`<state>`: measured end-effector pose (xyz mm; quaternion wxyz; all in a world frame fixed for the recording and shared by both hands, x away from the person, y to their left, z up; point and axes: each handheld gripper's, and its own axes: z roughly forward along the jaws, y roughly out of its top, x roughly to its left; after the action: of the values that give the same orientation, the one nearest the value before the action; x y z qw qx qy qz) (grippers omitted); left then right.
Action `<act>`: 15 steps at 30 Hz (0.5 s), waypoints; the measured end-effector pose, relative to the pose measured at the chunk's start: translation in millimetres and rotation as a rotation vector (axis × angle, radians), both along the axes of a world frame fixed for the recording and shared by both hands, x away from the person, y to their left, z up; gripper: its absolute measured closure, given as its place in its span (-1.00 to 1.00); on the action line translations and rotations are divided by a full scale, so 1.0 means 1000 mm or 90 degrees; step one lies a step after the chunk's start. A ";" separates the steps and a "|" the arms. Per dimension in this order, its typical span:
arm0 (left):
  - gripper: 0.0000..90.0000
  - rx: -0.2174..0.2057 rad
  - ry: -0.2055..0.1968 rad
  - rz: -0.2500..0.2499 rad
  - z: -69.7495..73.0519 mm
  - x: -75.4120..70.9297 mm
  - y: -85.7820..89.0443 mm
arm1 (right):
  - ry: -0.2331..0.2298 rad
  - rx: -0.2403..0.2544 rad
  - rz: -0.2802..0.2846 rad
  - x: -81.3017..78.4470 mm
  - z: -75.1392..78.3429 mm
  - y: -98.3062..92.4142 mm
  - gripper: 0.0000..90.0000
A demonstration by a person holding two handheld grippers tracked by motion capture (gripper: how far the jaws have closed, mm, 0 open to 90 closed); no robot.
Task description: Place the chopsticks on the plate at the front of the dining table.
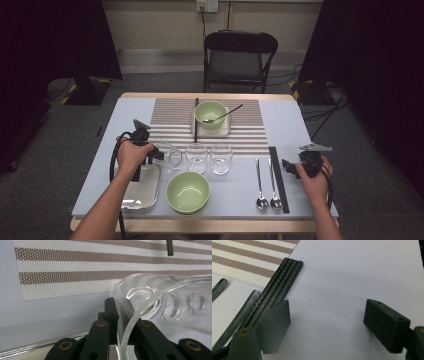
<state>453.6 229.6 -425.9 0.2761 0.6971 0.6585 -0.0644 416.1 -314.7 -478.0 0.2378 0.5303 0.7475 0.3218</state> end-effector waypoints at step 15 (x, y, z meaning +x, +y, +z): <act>0.90 -0.028 -0.010 0.005 0.005 0.003 0.008 | 0.001 0.001 0.001 0.000 0.000 0.000 -0.55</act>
<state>456.3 237.2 -421.0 0.2968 0.6887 0.6576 -0.0720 416.1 -314.8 -477.9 0.2369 0.5301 0.7477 0.3220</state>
